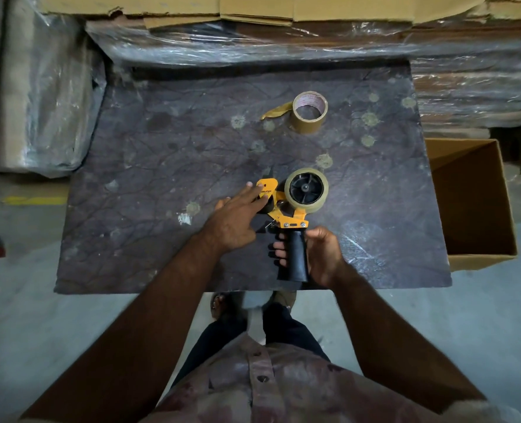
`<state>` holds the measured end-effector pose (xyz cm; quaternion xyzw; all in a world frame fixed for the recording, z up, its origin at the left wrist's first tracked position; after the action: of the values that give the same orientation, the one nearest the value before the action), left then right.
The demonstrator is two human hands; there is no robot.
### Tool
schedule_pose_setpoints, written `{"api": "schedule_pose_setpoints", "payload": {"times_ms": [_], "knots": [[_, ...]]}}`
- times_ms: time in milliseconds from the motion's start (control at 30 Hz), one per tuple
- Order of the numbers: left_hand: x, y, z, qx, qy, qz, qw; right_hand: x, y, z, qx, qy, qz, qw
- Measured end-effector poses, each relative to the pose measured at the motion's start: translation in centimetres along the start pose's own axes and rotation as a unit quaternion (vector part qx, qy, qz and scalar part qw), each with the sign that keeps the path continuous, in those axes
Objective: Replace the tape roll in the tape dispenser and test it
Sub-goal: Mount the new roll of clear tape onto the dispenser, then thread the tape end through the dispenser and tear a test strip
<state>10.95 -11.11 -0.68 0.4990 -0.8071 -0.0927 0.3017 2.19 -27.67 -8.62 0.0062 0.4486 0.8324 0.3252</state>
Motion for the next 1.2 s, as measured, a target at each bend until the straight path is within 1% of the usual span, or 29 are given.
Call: {"api": "schedule_pose_setpoints", "payload": {"times_ms": [67, 133, 200, 300, 433, 567, 667, 767, 867, 933, 1000, 1100, 1200], "knots": [[-0.7, 0.6, 0.1, 0.017, 0.010, 0.002, 1.000, 0.2, -0.1, 0.2, -0.010, 0.002, 0.000, 1.000], [-1.6, 1.5, 0.3, 0.028, 0.026, -0.013, 0.999, 0.3, -0.2, 0.2, 0.024, 0.014, -0.003, 1.000], [-2.3, 2.3, 0.3, 0.033, 0.035, -0.027, 0.998, 0.4, -0.2, 0.5, 0.074, 0.050, -0.003, 0.996], [-2.5, 3.5, 0.0, 0.043, 0.015, -0.012, 0.999, 0.3, 0.8, 1.8, 0.129, 0.086, 0.003, 0.988], [-2.0, 4.6, -2.2, 0.099, 0.035, 0.022, 0.994, -0.1, 2.6, 3.8, 0.158, 0.087, -0.025, 0.983], [-0.7, 6.0, -5.5, 0.132, 0.060, 0.039, 0.989, -0.7, 4.8, 6.4, 0.156, 0.099, -0.074, 0.980], [-0.3, 6.8, -8.2, 0.176, 0.084, 0.047, 0.980, -1.5, 6.5, 9.1, 0.142, 0.104, -0.124, 0.976], [0.1, 7.5, -10.7, 0.231, 0.124, 0.065, 0.963, -2.3, 8.3, 11.9, 0.152, 0.135, -0.180, 0.962], [1.0, 8.2, -13.6, 0.288, 0.134, 0.097, 0.943, -2.8, 10.0, 14.3, 0.150, 0.162, -0.236, 0.946], [1.8, 8.4, -15.6, 0.306, 0.127, 0.111, 0.937, -2.8, 10.6, 15.6, 0.136, 0.164, -0.261, 0.942], [2.8, 8.3, -17.0, 0.299, 0.101, 0.108, 0.943, -2.5, 11.1, 16.7, 0.129, 0.165, -0.276, 0.938], [4.5, 7.9, -18.2, 0.290, 0.029, 0.087, 0.953, -1.8, 11.9, 17.8, 0.121, 0.157, -0.290, 0.936], [6.0, 7.8, -18.6, 0.292, -0.043, 0.064, 0.953, -1.3, 12.7, 18.2, 0.126, 0.151, -0.293, 0.935]]}}
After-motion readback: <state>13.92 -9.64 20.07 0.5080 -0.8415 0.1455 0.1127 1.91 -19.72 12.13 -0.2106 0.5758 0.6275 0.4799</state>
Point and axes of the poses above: each hand's wrist, its own y-axis away from the middle knuckle, its own z-axis out of the palm, x = y × z, the point moved 5 cm from there along -y, towards the middle knuckle
